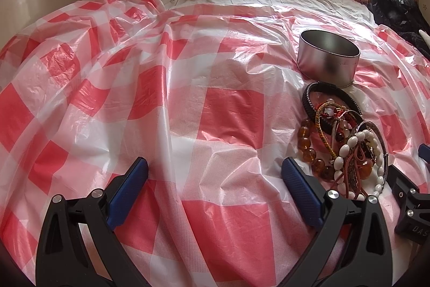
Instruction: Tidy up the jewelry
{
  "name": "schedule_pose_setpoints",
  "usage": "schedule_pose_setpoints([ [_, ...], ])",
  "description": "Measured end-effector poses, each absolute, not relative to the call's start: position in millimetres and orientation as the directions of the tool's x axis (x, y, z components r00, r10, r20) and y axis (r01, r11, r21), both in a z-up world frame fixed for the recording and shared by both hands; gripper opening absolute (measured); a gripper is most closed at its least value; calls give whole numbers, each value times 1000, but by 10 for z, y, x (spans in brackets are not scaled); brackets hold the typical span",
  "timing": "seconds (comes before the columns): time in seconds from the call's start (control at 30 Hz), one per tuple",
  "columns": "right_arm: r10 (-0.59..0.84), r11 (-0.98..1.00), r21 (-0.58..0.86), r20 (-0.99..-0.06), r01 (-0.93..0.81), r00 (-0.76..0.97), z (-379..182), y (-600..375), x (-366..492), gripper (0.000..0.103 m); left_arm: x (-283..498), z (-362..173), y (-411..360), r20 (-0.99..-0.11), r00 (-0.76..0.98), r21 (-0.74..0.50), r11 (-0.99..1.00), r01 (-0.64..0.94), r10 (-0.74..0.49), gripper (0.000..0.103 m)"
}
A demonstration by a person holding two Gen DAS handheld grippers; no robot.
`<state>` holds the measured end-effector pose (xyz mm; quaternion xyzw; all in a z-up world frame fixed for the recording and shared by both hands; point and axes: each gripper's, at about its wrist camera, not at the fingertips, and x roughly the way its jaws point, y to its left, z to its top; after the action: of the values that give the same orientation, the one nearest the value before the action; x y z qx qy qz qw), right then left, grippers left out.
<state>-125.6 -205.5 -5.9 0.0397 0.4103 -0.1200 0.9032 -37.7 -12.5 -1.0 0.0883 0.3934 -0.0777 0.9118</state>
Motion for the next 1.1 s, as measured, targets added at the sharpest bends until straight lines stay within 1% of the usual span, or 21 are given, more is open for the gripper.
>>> schedule_pose_setpoints([
  [1.1, -190, 967, -34, -758, 252, 625, -82, -2048, -1233, 96, -351, -3, -89, -735, 674, 93, 973, 211, -76, 96],
])
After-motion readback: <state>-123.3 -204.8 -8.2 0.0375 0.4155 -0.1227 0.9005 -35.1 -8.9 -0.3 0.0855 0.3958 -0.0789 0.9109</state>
